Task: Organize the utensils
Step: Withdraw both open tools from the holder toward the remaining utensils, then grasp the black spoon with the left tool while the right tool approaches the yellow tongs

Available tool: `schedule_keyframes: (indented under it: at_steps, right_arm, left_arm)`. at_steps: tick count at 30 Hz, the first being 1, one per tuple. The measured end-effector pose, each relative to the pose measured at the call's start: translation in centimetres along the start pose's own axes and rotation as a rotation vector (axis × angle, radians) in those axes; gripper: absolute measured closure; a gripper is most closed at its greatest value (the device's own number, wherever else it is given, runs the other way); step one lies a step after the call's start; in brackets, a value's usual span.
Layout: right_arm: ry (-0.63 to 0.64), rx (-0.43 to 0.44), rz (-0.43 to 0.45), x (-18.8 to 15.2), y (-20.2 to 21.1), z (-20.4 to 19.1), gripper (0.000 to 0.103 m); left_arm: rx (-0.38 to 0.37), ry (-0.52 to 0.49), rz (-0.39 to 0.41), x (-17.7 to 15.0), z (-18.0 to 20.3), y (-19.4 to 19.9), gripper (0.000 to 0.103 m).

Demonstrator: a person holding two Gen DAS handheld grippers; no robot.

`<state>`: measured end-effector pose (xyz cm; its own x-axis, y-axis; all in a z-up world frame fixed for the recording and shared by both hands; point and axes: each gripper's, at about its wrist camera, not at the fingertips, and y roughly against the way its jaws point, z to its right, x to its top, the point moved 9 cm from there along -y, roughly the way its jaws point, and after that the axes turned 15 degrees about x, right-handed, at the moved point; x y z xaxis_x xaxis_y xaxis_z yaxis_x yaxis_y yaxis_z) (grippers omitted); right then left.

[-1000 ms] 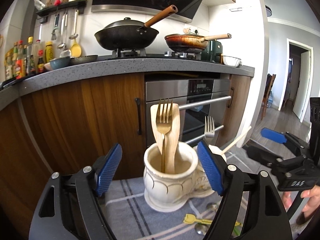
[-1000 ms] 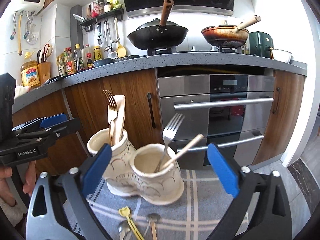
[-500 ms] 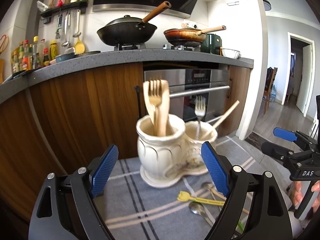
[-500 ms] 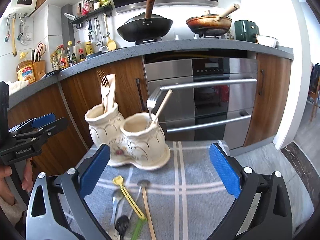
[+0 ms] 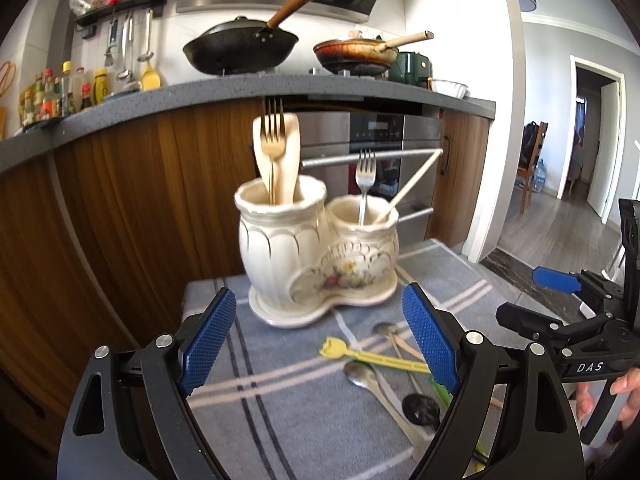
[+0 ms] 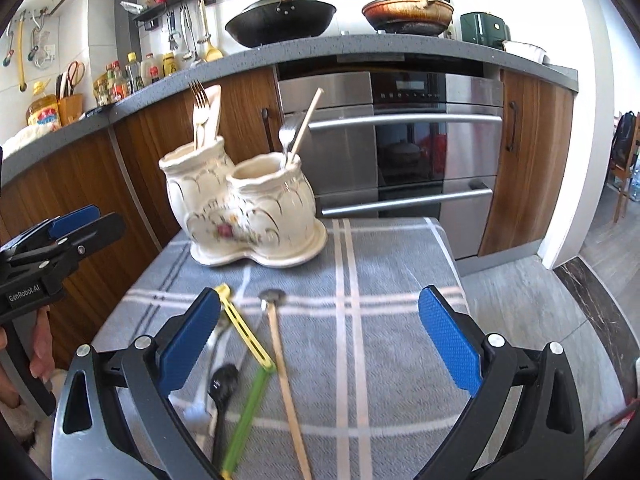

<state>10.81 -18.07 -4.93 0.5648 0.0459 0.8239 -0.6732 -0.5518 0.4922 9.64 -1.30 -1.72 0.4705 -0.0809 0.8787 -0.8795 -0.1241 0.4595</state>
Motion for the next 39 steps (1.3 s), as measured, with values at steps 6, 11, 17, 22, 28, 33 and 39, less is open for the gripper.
schedule_keyframes:
  at_steps: [6,11,17,22,28,33,39]
  right_arm:
    - [-0.015,-0.03,-0.042,-2.3,0.1,1.4,0.005]
    - [-0.028,-0.026,-0.083,-4.1,-0.2,2.1,0.005]
    - [0.026,0.022,-0.155,-6.1,-1.1,0.3,0.024]
    - [0.071,0.066,-0.226,-7.8,-2.2,-1.4,0.049]
    - [0.062,0.069,-0.24,-8.3,-2.7,-1.1,0.059]
    - [0.023,0.071,-0.227,-8.0,-2.4,0.1,0.059]
    - [0.016,0.079,-0.214,-7.4,-2.2,0.4,0.059]
  left_arm:
    - [-0.036,-0.025,-0.075,-3.7,1.8,-0.7,0.018]
    - [-0.091,-0.049,-0.181,-6.9,3.9,-1.7,0.019]
    - [-0.111,-0.042,-0.246,-8.6,4.2,-2.7,0.026]
    - [-0.151,-0.077,-0.271,-9.5,5.3,-2.4,0.042]
    - [-0.224,-0.059,-0.312,-10.1,7.2,-1.1,0.05]
    - [-0.238,-0.106,-0.355,-11.1,9.3,-1.0,0.058]
    - [-0.194,-0.119,-0.37,-11.6,9.5,-1.7,0.078]
